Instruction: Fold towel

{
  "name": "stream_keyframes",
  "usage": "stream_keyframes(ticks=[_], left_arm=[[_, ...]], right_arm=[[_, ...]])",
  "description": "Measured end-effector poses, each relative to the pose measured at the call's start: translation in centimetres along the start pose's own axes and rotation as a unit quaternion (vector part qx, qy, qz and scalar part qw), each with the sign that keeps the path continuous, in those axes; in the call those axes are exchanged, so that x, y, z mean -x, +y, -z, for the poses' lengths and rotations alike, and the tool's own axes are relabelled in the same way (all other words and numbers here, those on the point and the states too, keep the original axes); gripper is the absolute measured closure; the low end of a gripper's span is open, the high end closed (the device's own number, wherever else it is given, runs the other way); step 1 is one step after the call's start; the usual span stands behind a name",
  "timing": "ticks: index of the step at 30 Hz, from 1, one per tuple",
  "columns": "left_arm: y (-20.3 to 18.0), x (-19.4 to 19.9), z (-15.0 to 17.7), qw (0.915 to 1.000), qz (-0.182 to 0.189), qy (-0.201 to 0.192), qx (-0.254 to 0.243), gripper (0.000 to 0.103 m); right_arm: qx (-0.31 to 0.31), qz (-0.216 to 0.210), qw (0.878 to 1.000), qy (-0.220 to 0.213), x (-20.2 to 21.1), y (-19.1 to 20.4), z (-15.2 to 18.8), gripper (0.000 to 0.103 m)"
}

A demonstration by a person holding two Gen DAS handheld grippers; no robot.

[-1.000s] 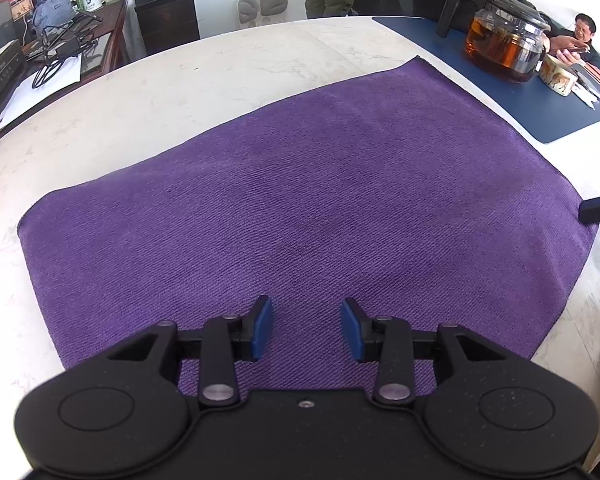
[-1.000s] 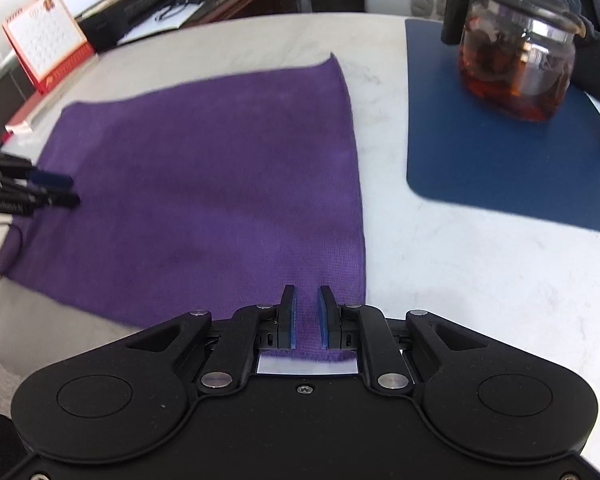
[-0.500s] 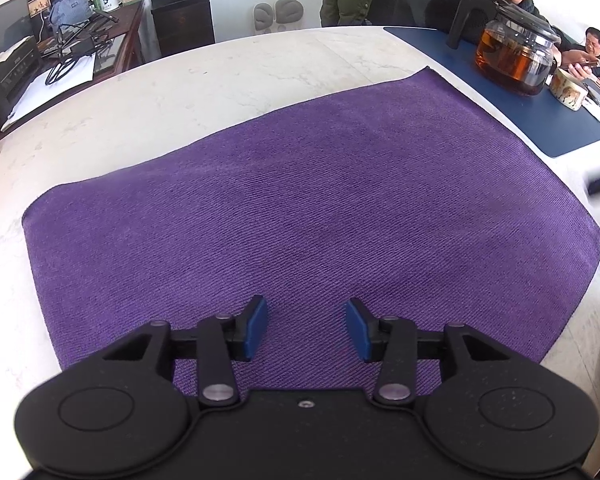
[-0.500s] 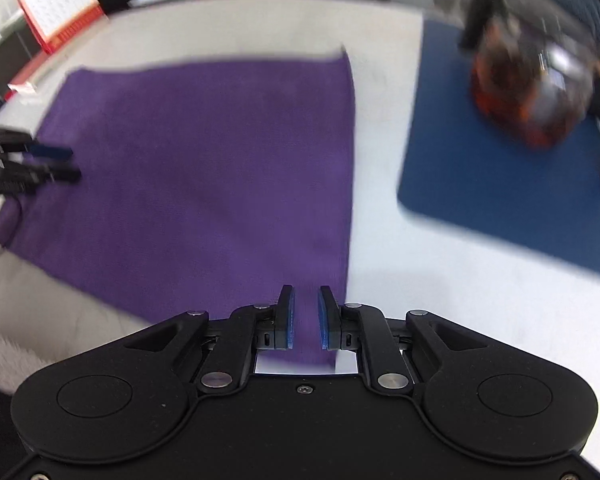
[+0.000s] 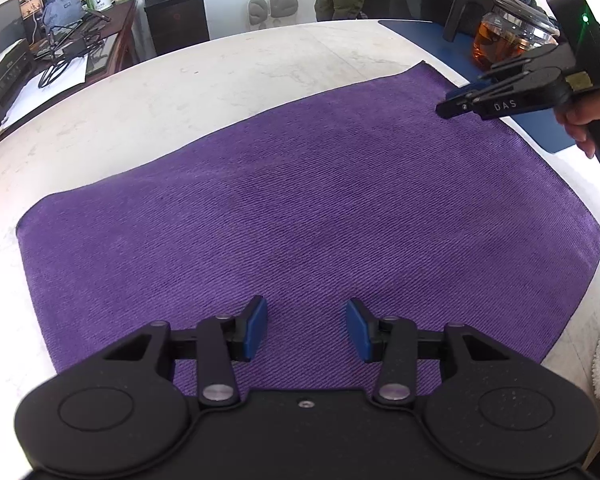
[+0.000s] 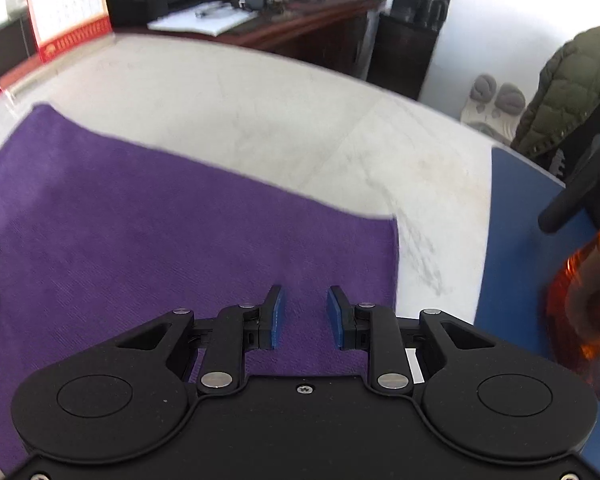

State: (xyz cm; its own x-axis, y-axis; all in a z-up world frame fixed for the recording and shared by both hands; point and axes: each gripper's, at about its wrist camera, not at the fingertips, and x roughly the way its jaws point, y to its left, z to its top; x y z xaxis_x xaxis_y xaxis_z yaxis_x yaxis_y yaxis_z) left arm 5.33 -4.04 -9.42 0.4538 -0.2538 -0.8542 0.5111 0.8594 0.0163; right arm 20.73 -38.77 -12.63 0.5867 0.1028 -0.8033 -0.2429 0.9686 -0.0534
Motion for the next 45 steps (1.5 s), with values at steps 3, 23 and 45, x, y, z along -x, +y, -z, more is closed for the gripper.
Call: stream_keyframes(ticks=[3, 23, 45], left_arm=[[-0.5, -0.3, -0.4, 0.9999, 0.009, 0.002, -0.012, 0.061], [-2.7, -1.3, -1.1, 0.9977, 0.039, -0.005, -0.056, 0.057], [-3.2, -1.2, -1.4, 0.9965, 0.054, -0.002, -0.064, 0.057]], right_arm=[[-0.010, 0.008, 1.000, 0.007, 0.4, -1.0, 0.3, 0.078], [-0.104, 0.009, 0.994, -0.017, 1.7, -6.3, 0.3, 0.074], [-0.084, 0.053, 0.995, -0.027, 1.0, -8.4, 0.7, 0.102]])
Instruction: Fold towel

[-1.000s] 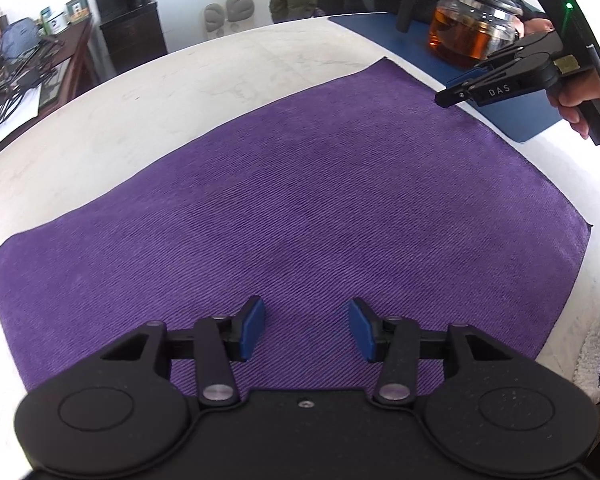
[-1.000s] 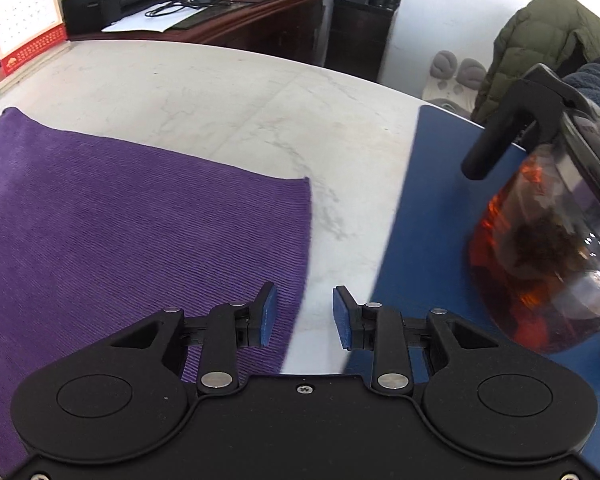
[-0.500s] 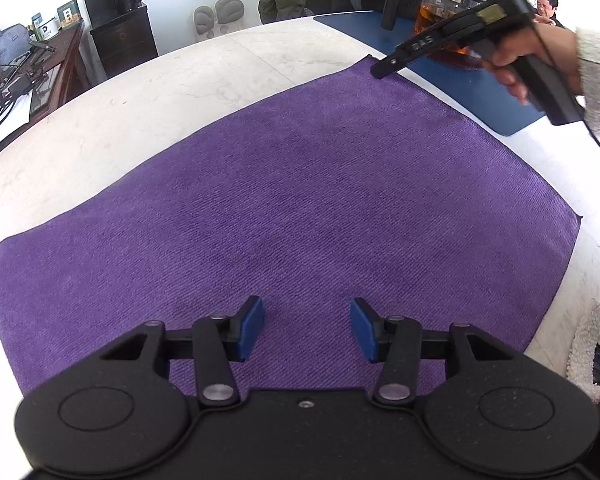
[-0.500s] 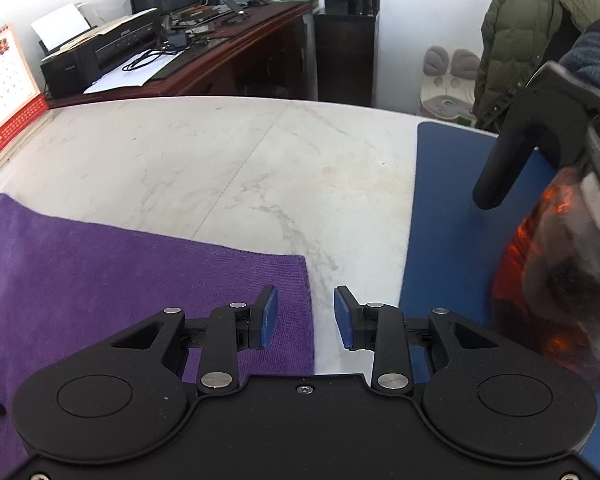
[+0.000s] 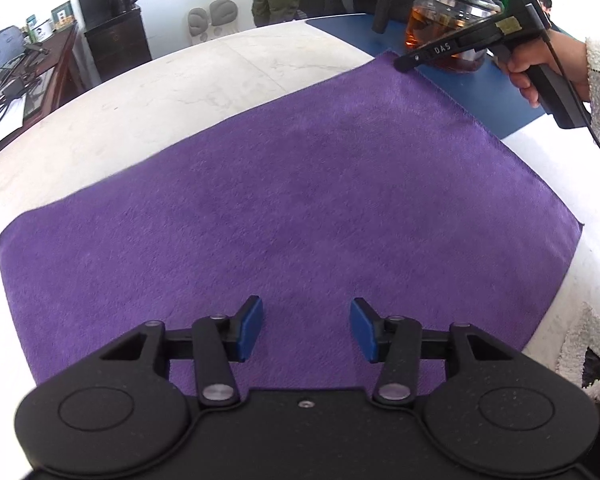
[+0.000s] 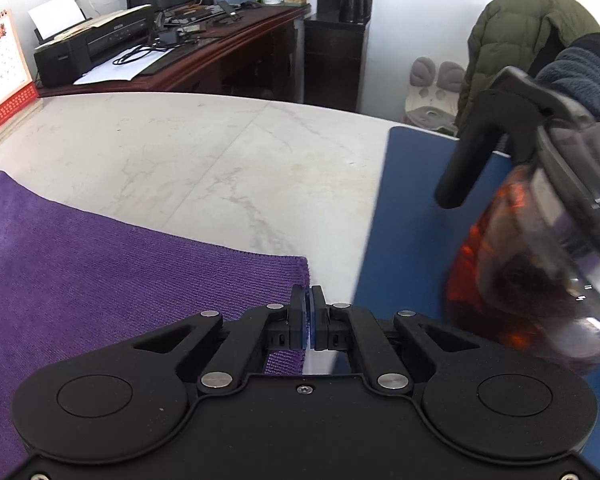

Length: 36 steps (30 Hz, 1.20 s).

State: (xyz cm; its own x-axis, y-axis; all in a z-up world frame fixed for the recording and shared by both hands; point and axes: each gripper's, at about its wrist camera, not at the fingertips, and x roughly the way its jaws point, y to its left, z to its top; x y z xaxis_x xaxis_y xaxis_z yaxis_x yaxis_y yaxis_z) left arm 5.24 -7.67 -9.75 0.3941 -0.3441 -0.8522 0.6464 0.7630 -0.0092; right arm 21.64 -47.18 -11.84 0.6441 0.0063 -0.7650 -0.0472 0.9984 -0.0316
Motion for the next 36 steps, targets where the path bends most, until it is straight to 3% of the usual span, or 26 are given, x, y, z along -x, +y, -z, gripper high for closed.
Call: stream_keyframes(ticks=[8, 12, 14, 16, 20, 25, 28, 30, 36], left_arm=[[-0.4, 0.0, 0.3, 0.9999, 0.010, 0.001, -0.005, 0.057], [0.0, 0.6, 0.2, 0.9999, 0.005, -0.012, 0.009, 0.057], [0.4, 1.3, 0.4, 0.9996, 0.000, -0.021, 0.021, 0.057], [0.9, 2.3, 1.1, 0.9987, -0.006, -0.031, 0.040, 0.057], [2.1, 5.0, 2.9, 0.9937, -0.020, -0.050, 0.098, 0.057], [4.6, 8.3, 6.4, 0.9758, -0.068, -0.067, 0.197, 0.057], [7.1, 9.2, 8.3, 0.9587, -0.084, -0.067, 0.263, 0.057], [8.6, 9.2, 8.7, 0.9489, -0.085, -0.066, 0.297, 0.057], [11.5, 7.1, 7.7, 0.9352, -0.069, -0.059, 0.342, 0.057]], right_arm=[[0.009, 0.029, 1.000, 0.004, 0.0, -1.1, 0.6, 0.099], [0.012, 0.038, 0.999, -0.018, 1.4, 0.1, 0.5, 0.075], [0.015, 0.042, 0.998, -0.037, 2.9, 1.0, 0.4, 0.072], [0.018, 0.032, 0.998, -0.060, 4.7, 2.5, 0.2, 0.068], [0.049, -0.032, 0.995, -0.078, 7.1, 6.9, 0.2, 0.067], [0.107, -0.143, 0.983, -0.048, 6.3, 15.2, 0.6, 0.067], [0.145, -0.181, 0.973, -0.016, 4.9, 19.4, 1.0, 0.067], [0.168, -0.183, 0.969, 0.003, 4.0, 21.2, 1.5, 0.067], [0.175, -0.166, 0.970, 0.039, 2.5, 22.6, 2.4, 0.067]])
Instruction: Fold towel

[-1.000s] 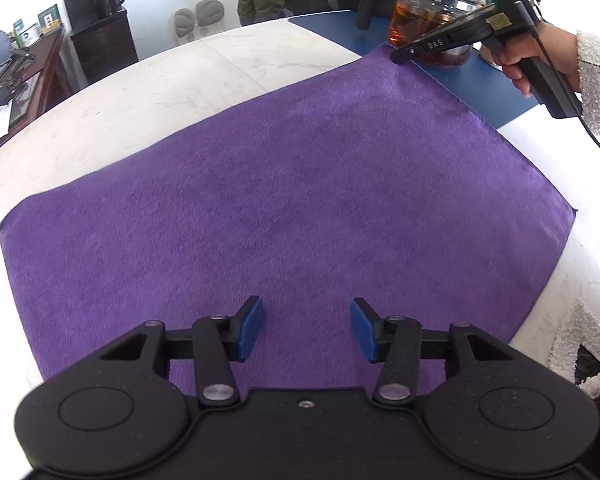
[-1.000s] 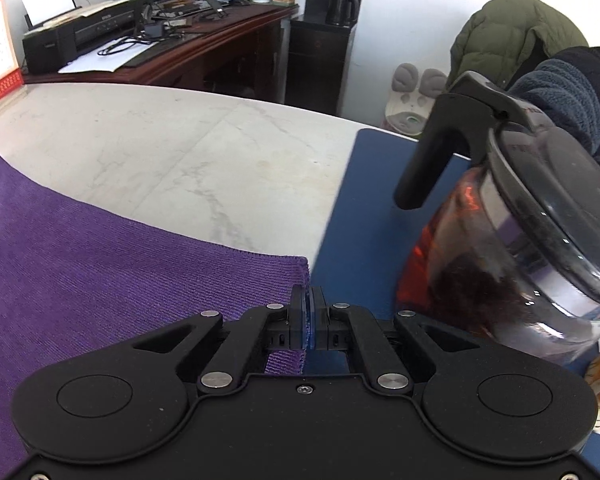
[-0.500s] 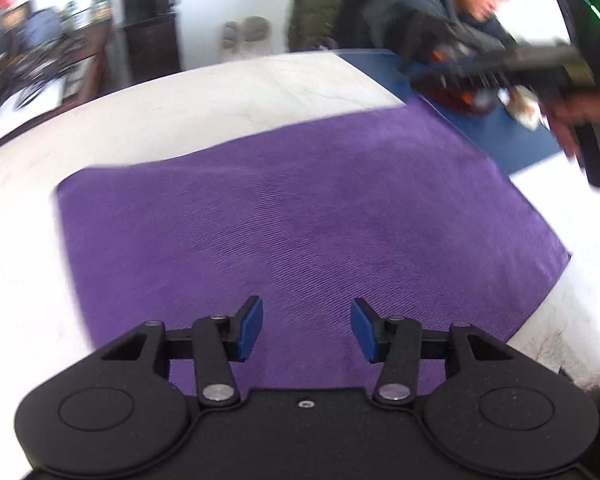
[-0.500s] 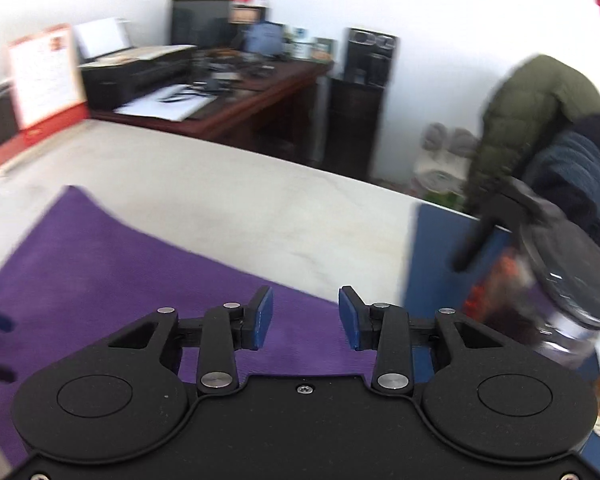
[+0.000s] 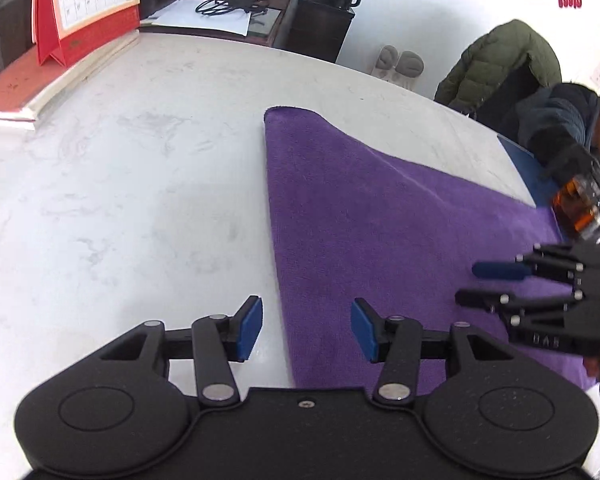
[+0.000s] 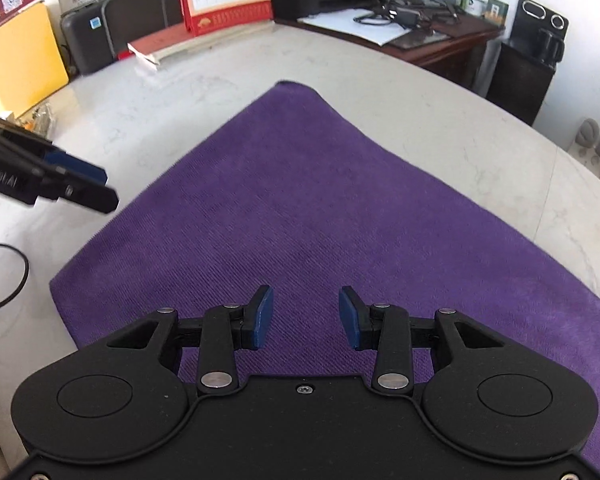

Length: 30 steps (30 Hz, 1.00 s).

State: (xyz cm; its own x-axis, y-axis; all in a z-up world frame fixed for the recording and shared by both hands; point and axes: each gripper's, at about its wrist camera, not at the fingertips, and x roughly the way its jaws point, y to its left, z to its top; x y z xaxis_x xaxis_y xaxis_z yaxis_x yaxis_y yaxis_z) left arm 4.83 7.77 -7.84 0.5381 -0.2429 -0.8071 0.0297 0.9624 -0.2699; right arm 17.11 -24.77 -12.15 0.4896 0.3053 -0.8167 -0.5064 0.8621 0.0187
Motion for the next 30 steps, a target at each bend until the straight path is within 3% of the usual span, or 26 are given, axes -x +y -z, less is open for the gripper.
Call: stream_keyframes(ticks=[13, 16, 18, 21, 25, 30], left_arm=[[-0.5, -3.0, -2.2, 1.0000, -0.009, 0.002, 0.004, 0.060], [-0.5, -3.2, -2.1, 0.9999, -0.011, -0.001, 0.001, 0.073], [-0.4, -3.4, -2.2, 1.0000, -0.005, 0.003, 0.004, 0.087], [-0.3, -3.5, -2.5, 0.9998, 0.006, 0.007, 0.015, 0.095], [-0.9, -2.9, -3.3, 0.9993, 0.027, -0.005, 0.024, 0.096], [-4.1, -1.8, -4.8, 0.9962, 0.081, -0.025, -0.022, 0.096]], right_arm=[[0.000, 0.002, 1.000, -0.002, -0.1, 0.5, 1.2, 0.067], [-0.001, -0.002, 1.000, -0.005, -0.1, 0.3, 1.4, 0.067], [-0.004, -0.004, 1.000, -0.007, 0.0, 0.2, 1.6, 0.067], [-0.007, -0.006, 1.000, -0.010, 0.0, 0.1, 1.8, 0.067], [-0.018, -0.012, 1.000, -0.016, -0.1, -0.4, 1.9, 0.067], [-0.023, -0.016, 0.999, -0.022, -0.1, -0.5, 2.0, 0.064]])
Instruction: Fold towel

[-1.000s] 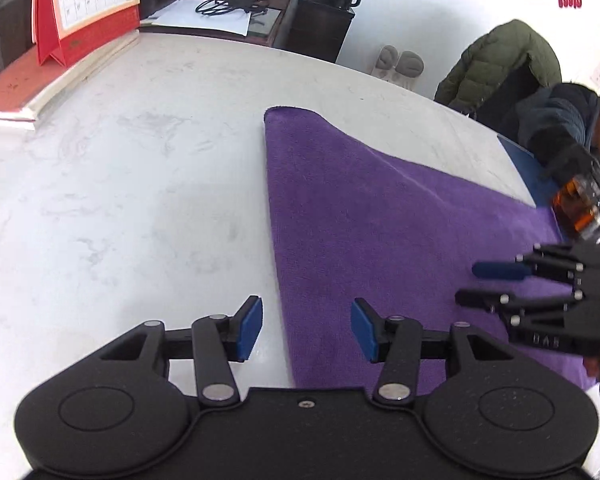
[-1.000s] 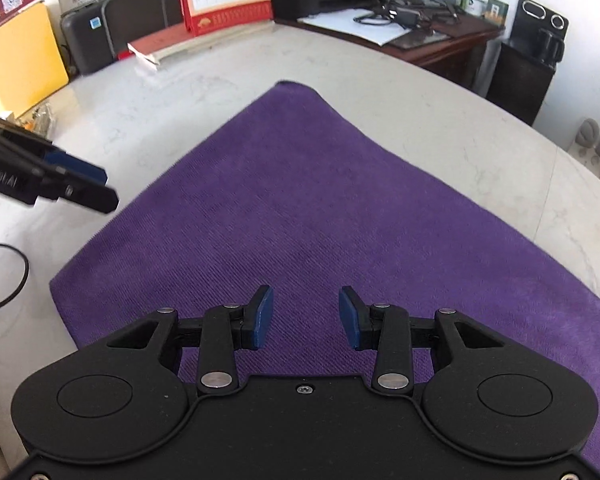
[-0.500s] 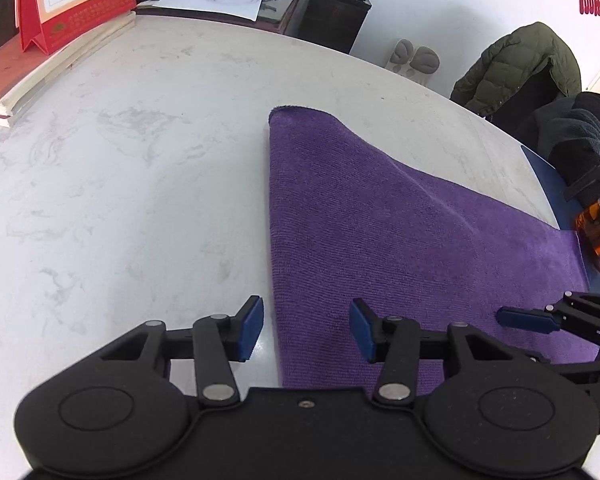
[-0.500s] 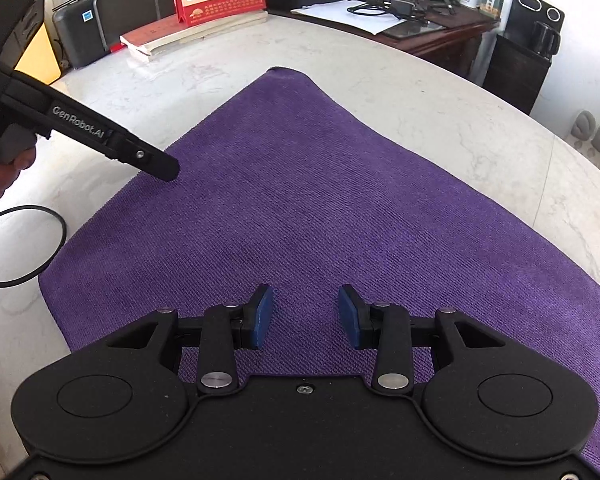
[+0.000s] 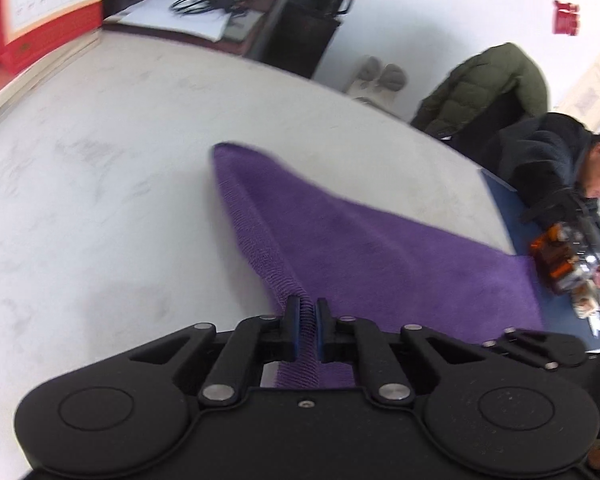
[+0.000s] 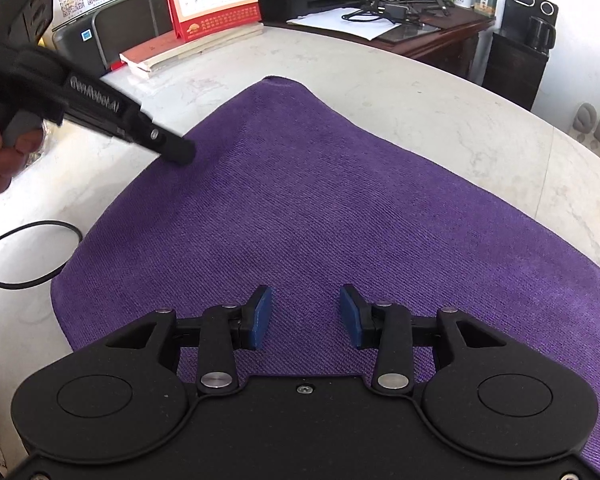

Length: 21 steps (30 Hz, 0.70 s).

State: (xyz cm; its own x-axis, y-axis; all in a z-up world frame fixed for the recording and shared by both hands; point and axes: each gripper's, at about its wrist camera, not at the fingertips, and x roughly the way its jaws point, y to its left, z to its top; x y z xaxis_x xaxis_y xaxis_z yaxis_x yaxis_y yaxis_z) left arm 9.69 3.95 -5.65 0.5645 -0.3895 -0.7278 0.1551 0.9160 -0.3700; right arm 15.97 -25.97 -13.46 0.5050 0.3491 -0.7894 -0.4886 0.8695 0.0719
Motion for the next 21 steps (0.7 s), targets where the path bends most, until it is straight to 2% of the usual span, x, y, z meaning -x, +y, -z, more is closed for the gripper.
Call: stream_keyframes(ticks=[5, 8, 10, 11, 13, 14, 15, 18, 21], left_arm=[[-4.0, -1.4, 0.0, 0.9941, 0.068, 0.013, -0.083, 0.096], [-5.4, -2.4, 1.0, 0.9897, 0.076, 0.033, -0.117, 0.096], [-5.1, -2.5, 1.3, 0.9914, 0.069, 0.030, -0.107, 0.095], [-4.7, -2.4, 1.3, 0.9928, 0.064, 0.026, -0.098, 0.091], [-3.2, -1.7, 1.0, 0.9962, 0.045, 0.011, -0.074, 0.081], [-2.3, -1.4, 0.6, 0.9976, 0.029, 0.003, -0.063, 0.072], [-1.6, -1.1, 0.2, 0.9985, 0.009, -0.006, -0.054, 0.069], [0.9, -1.1, -1.4, 0.9980, -0.055, -0.020, -0.026, 0.066], [2.8, -2.0, -2.7, 0.9936, -0.109, -0.022, -0.019, 0.061]], right_arm=[[-0.004, -0.003, 1.000, -0.004, 0.1, -0.2, 0.1, 0.064], [-0.006, -0.005, 1.000, -0.005, 0.2, -0.3, 0.2, 0.064], [-0.007, -0.005, 1.000, -0.006, 0.2, -0.3, 0.3, 0.064], [-0.008, -0.005, 1.000, -0.006, 0.3, -0.3, 0.3, 0.064], [-0.010, -0.006, 1.000, -0.006, 0.3, -0.3, 0.2, 0.064], [-0.010, -0.006, 1.000, -0.006, 0.3, -0.3, 0.2, 0.064], [-0.010, -0.006, 1.000, -0.006, 0.3, -0.3, 0.2, 0.064], [-0.011, -0.008, 1.000, -0.006, 0.3, -0.3, 0.2, 0.064], [-0.011, -0.008, 1.000, -0.006, 0.3, -0.3, 0.2, 0.064]])
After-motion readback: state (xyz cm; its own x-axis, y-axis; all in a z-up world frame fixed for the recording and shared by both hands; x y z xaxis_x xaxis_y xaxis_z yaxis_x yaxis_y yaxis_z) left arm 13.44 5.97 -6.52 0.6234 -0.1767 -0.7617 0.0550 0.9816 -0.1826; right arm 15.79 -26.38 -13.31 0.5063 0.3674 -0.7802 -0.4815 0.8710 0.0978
